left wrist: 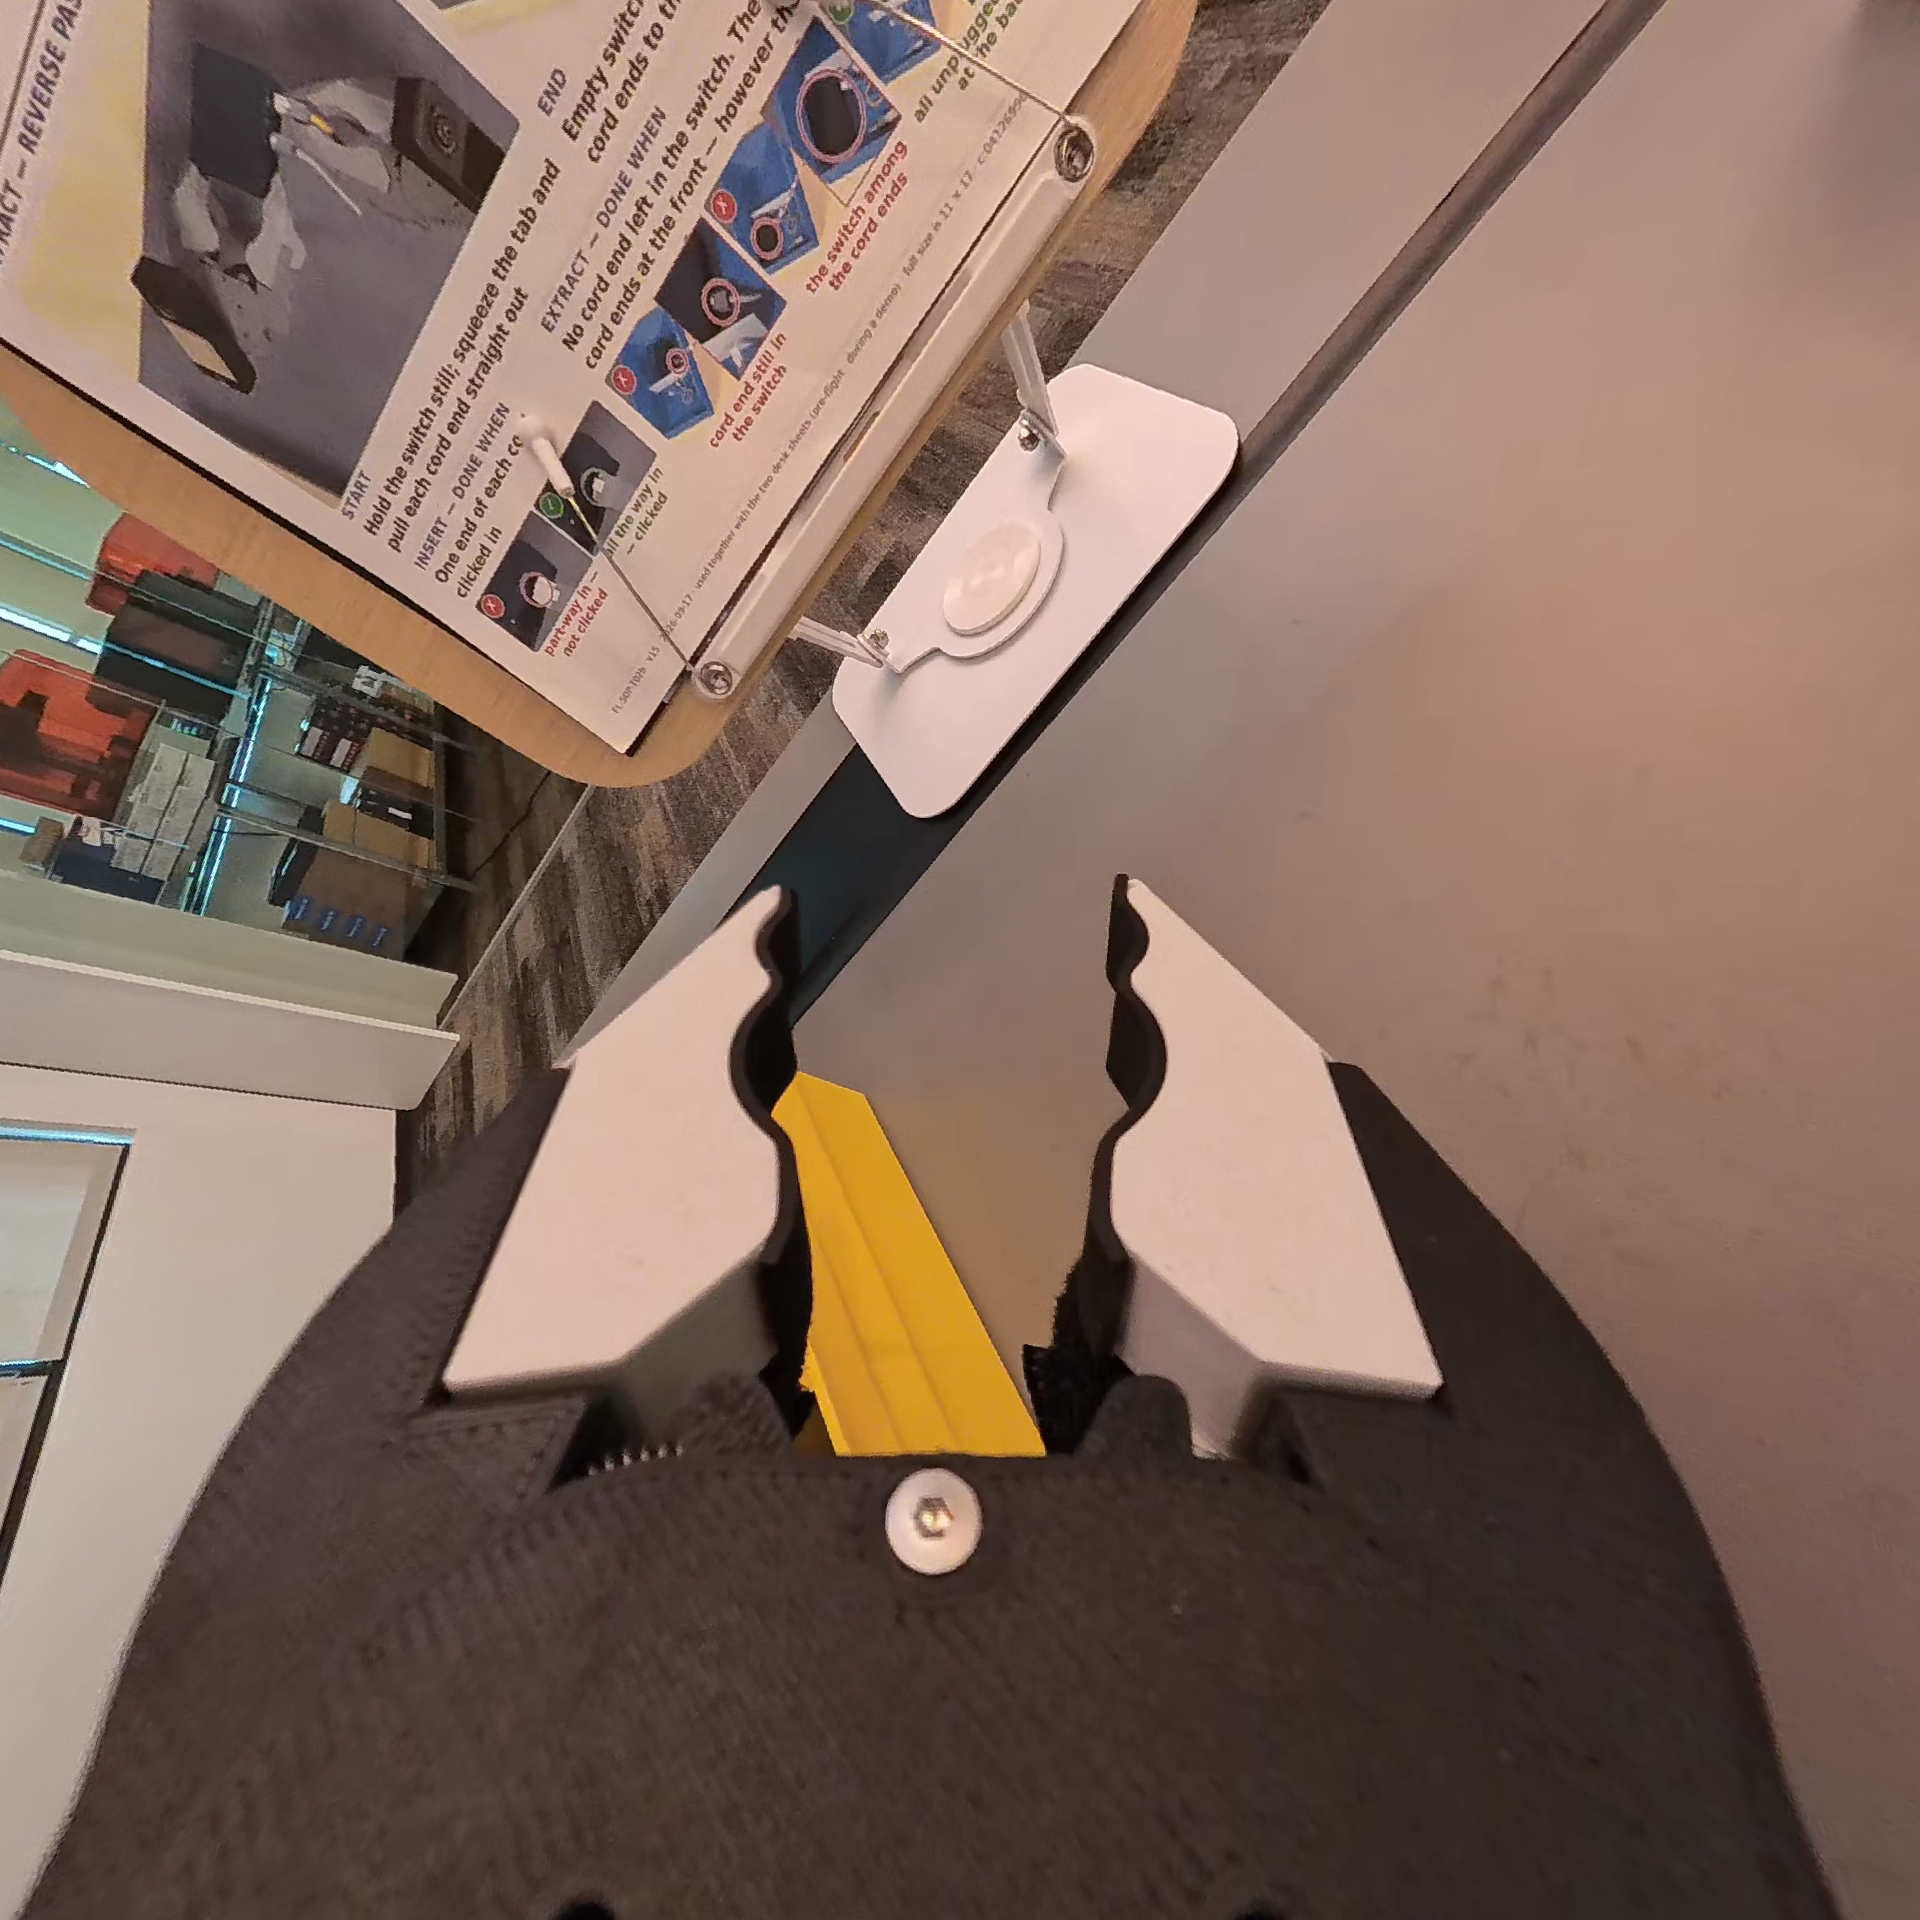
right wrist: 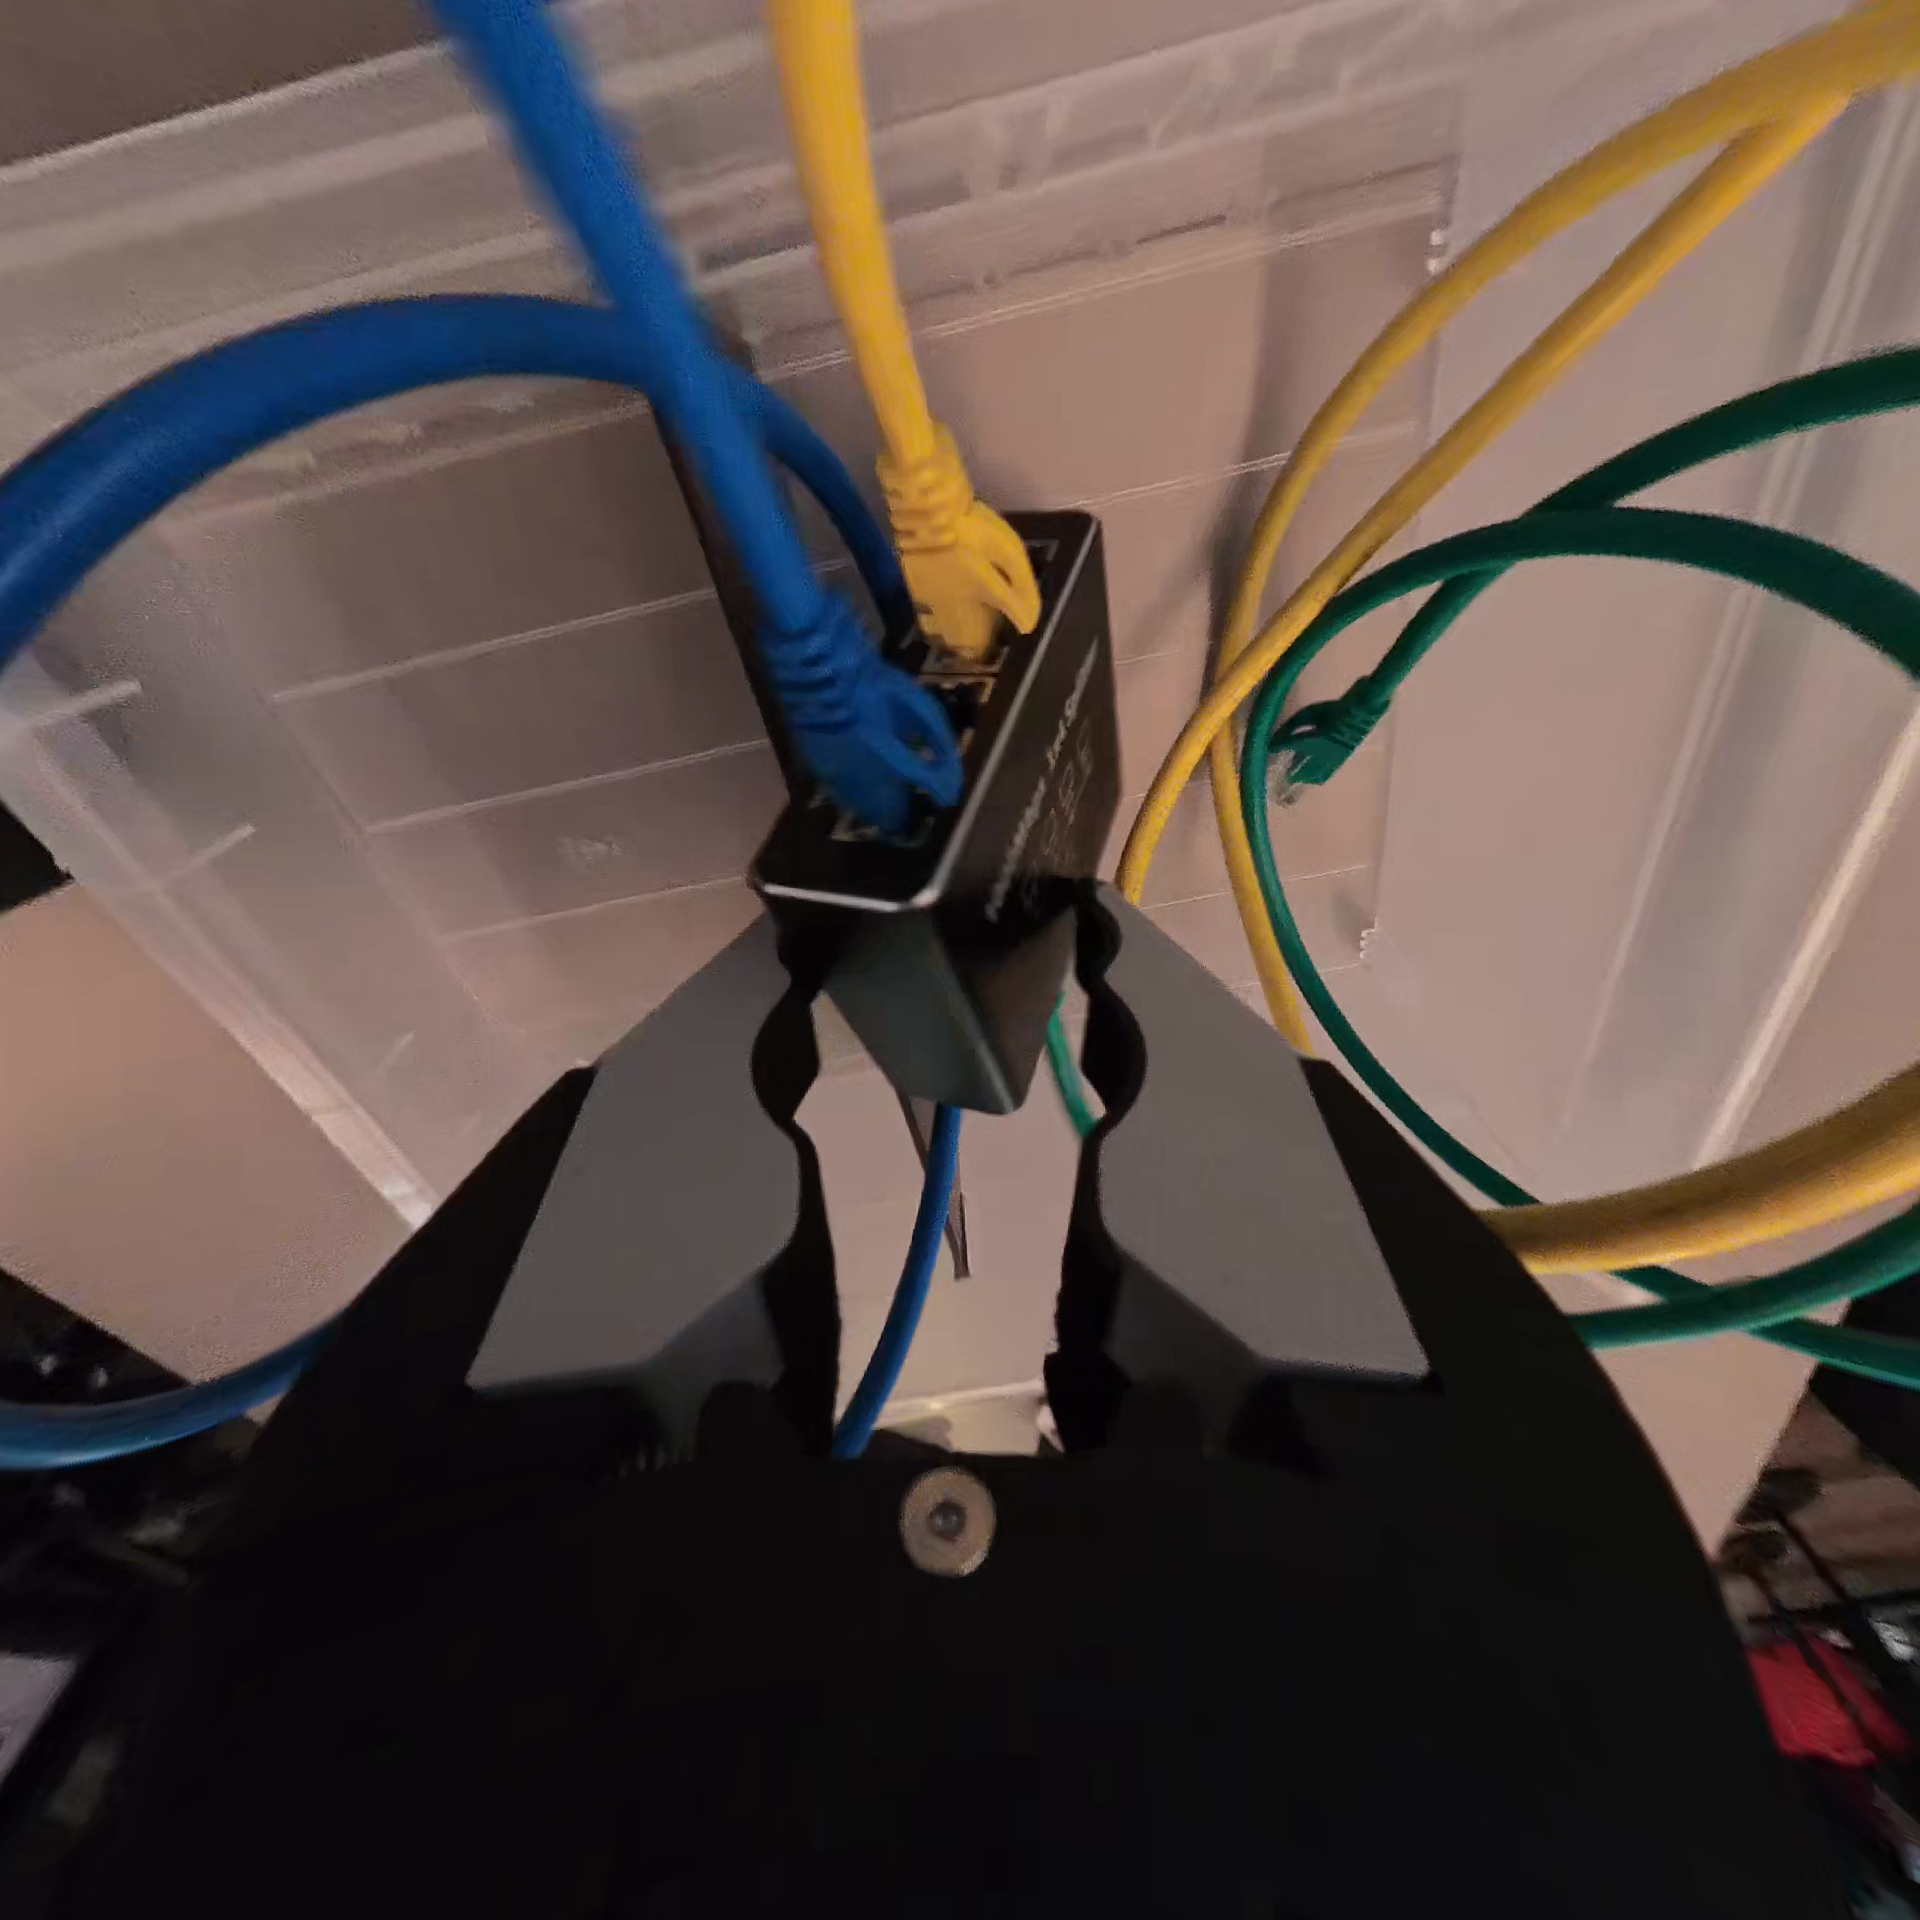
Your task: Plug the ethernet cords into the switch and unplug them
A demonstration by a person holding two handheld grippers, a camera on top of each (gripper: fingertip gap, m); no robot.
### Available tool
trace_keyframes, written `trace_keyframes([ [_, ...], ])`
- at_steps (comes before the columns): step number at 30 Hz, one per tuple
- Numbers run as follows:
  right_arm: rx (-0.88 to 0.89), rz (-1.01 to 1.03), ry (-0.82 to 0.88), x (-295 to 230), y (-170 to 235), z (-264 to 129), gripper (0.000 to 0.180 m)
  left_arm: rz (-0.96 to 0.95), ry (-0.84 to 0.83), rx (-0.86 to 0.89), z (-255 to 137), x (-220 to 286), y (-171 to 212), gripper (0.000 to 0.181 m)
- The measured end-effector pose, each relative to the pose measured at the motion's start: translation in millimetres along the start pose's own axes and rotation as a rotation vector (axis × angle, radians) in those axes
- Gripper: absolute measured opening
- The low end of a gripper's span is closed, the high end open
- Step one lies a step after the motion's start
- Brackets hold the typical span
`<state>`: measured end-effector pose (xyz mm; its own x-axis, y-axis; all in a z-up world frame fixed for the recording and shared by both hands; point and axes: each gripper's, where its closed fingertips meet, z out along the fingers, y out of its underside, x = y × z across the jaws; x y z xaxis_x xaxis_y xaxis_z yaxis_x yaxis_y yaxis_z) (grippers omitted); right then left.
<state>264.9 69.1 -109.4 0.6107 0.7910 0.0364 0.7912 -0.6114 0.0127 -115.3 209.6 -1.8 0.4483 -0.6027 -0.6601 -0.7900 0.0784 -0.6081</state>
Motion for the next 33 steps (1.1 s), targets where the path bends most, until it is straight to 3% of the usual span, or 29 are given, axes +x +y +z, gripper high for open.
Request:
trace_keyframes([
  [4, 0.148, 0.034, 0.085, 6, 1, -17, 0.057, -0.014, 0.012, -0.001, 2, -1, 1, 0.058],
  [9, 0.485, 0.082, 0.365, 10, 0, -109, 0.058, -0.013, 0.018, -0.005, 1, 0, 1, 0.059],
  [11, 0.621, 0.106, 0.515, -8, 4, -147, 0.072, -0.018, 0.013, 0.005, -3, -3, -1, 0.059],
  [13, 0.704, 0.111, 0.616, -43, 14, -160, 0.088, -0.035, 0.009, 0.021, -8, -8, -3, 0.058],
  [17, 0.757, 0.095, 0.806, -98, 34, -132, 0.111, -0.057, 0.010, 0.037, -12, -12, -6, 0.058],
  [21, 0.492, 0.070, 0.922, -90, 52, -67, 0.113, -0.050, 0.017, 0.032, -9, -8, -6, 0.059],
  [22, 0.445, 0.081, 0.941, -82, 52, -61, 0.098, -0.046, 0.019, 0.030, -9, -7, -6, 0.059],
  [23, 0.430, 0.084, 0.963, -74, 50, -62, 0.062, -0.044, 0.019, 0.027, -8, -6, -5, 0.058],
  [25, 0.500, 0.068, 0.962, -64, 35, -78, 0.007, -0.044, 0.014, 0.023, -9, -7, -4, 0.059],
  [29, 0.536, 0.064, 0.927, -28, 15, -130, 0.005, -0.061, 0.001, 0.032, -13, -14, -4, 0.058],
  [33, 0.498, -0.155, 0.930, 13, -15, -157, 0.005, -0.063, -0.007, 0.034, -13, -18, -4, 0.058],
])
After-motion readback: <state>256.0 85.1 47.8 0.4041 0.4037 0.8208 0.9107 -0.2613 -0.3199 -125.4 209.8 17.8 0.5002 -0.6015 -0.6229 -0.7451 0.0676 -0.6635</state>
